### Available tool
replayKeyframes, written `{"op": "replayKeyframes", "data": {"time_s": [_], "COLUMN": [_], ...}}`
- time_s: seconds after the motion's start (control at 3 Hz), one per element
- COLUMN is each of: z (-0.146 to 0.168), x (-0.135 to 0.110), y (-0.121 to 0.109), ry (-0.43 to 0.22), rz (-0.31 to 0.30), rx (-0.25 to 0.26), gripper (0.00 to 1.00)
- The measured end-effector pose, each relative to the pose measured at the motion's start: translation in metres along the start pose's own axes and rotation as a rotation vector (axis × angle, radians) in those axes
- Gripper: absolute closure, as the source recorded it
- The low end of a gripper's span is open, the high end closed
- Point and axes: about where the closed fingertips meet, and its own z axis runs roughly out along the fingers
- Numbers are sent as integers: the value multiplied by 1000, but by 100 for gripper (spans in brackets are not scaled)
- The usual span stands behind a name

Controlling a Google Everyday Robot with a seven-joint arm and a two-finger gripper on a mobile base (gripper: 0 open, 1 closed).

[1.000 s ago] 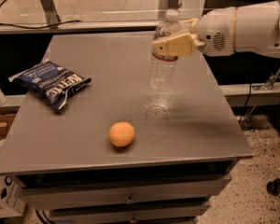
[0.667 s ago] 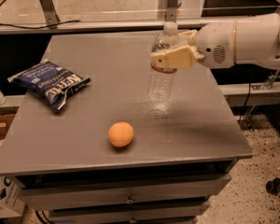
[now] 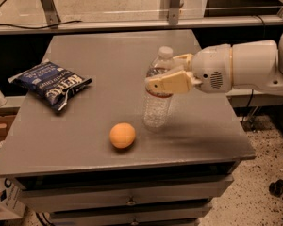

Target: Move water bottle near orange

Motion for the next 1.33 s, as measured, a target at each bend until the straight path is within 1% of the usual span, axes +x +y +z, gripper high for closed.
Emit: {"op": "replayKeyframes", "data": {"time_s": [0.33, 0.67, 1.0, 1.33], "z": [6, 11, 16, 15], "x": [6, 12, 19, 16], "y": [20, 34, 38, 38], "ry": [-4, -2, 14, 14], "rz": [8, 9, -4, -4], "rx": [-27, -49, -64, -64], "gripper": [100, 100, 100, 83]}}
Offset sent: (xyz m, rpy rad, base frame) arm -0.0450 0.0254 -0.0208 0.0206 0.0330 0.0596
